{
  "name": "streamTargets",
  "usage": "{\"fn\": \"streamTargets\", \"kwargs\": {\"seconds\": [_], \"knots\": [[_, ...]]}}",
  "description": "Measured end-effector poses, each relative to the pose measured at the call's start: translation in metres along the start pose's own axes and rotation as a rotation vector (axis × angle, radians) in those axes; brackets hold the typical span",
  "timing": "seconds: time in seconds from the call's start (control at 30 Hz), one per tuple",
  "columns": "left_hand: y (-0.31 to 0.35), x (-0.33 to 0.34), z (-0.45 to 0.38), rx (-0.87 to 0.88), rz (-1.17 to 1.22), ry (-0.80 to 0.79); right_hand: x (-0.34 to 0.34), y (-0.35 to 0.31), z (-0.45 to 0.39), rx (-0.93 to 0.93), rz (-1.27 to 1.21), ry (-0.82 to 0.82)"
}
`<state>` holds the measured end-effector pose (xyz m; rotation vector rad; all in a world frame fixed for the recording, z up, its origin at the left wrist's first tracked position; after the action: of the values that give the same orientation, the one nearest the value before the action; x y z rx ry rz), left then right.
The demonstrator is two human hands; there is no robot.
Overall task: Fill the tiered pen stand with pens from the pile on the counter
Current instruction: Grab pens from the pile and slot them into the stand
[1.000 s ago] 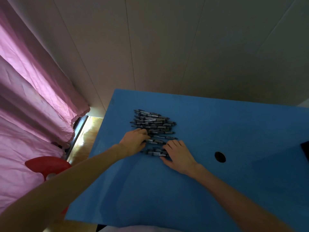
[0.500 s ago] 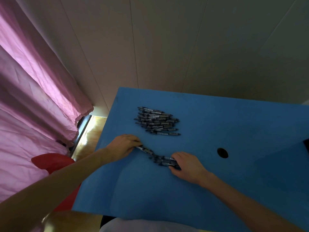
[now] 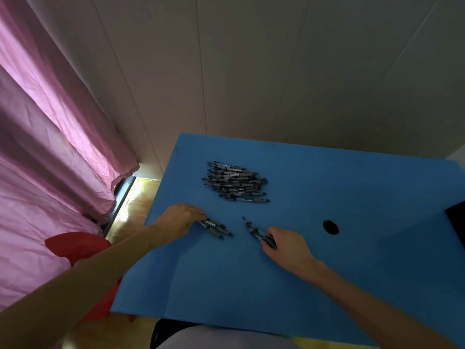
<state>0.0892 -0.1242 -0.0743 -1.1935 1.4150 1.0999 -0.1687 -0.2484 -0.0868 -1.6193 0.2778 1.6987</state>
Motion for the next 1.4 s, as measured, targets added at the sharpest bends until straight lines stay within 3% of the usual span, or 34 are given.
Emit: {"fn": "streamTargets", "kwargs": {"seconds": [0.17, 0.3, 0.5, 0.6, 0.83, 1.13, 1.33, 1.4], "knots": [[-0.003, -0.001, -0.019, -0.057, 0.108, -0.030, -0.001, -0.007, -0.013, 0.089, -0.023, -0.009], [-0.010, 0.016, -0.018, -0.245, 0.220, -0.152, -0.013, -0.010, -0.025, 0.097, 0.084, 0.007], [-0.009, 0.015, 0.018, -0.650, 0.364, -0.014, -0.021, -0.020, -0.040, 0.052, 0.103, 0.003], [-0.009, 0.025, 0.019, -0.765, 0.401, -0.098, -0.015, -0.023, -0.047, 0.052, 0.143, -0.025], [-0.014, 0.027, -0.010, -0.746, 0.364, -0.122, -0.010, -0.030, -0.062, -0.028, 0.288, -0.017], [0.002, 0.031, -0.024, -0.614, 0.334, -0.109, 0.002, -0.041, -0.061, -0.218, 0.264, -0.008], [0.016, 0.031, -0.022, -0.544, 0.344, -0.130, 0.006, -0.028, -0.041, -0.181, 0.196, -0.023], [0.008, 0.019, -0.015, -0.667, 0.337, -0.026, 0.003, -0.023, -0.036, -0.116, 0.168, -0.031]]}}
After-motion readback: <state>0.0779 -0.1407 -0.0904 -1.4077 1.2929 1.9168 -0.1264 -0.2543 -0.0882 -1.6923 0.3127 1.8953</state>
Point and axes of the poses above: each hand's wrist, its own z-axis away from the middle knuckle, its own x-axis out of the palm, y = z × x, the point moved 8 cm from there along -z, towards the middle knuckle, and after that the axes turned 5 degrees about -z, right-handed, at the moved point
